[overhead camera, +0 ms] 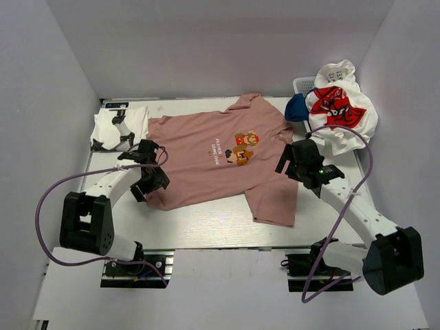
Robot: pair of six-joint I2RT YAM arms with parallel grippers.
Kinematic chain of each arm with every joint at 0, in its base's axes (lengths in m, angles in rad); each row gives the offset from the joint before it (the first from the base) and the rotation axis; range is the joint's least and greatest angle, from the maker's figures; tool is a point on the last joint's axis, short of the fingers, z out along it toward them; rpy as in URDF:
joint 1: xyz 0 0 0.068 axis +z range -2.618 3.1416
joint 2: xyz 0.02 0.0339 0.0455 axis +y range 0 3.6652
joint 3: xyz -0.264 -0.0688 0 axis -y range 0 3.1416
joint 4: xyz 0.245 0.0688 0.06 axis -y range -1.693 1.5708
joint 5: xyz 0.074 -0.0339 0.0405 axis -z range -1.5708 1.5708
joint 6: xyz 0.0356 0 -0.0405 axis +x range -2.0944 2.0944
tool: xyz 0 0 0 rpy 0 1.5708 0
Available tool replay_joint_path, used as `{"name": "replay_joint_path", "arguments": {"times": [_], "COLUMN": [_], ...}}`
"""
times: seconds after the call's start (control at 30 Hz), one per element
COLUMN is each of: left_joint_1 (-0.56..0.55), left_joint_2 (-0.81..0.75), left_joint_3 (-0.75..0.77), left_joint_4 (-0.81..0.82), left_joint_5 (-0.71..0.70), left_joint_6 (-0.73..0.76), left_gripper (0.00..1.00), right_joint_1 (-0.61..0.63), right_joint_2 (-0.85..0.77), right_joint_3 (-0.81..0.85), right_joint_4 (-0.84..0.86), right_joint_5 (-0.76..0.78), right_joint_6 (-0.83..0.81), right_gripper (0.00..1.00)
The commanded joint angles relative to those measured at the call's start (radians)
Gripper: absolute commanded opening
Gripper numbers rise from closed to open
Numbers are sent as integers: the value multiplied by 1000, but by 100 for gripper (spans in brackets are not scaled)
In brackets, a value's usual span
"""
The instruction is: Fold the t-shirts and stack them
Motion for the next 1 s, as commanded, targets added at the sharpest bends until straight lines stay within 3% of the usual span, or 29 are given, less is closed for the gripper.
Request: {"name": "replay_joint_path", "arguments": {"times": [0.0,0.3,0.33,0.5,0.53,0.77,0.97], "left_joint_1": [-8,-18,-18,-27,-27,-27,-27], "left_joint_2": [11,73,73,73,63,-107,-265], "left_joint_3": [-15,-36,-36,-85,-86,-164,-222], "left_joint_4": [-33,45,46,87,99,78,36], "left_joint_5": [-94,-91,-91,-53,-43,-63,-63], "left_joint_6": [-72,-96,-96,-86,-86,-73,-103], "left_gripper": [89,59,50,20,0,0,0], "right_joint_1": [4,4,5,7,7,22,50], "right_joint_2": [-57,-108,-111,-134,-132,-175,-151], "right_joint_3": [-42,-143,-154,-183,-194,-243,-286], "right_joint_4": [-26,-131,-138,-209,-232,-330,-312], "right_joint_5": [55,50,52,59,59,-20,-57], "right_joint_6": [37,47,50,98,110,167,198], "right_gripper": [90,90,90,90,90,90,90]}}
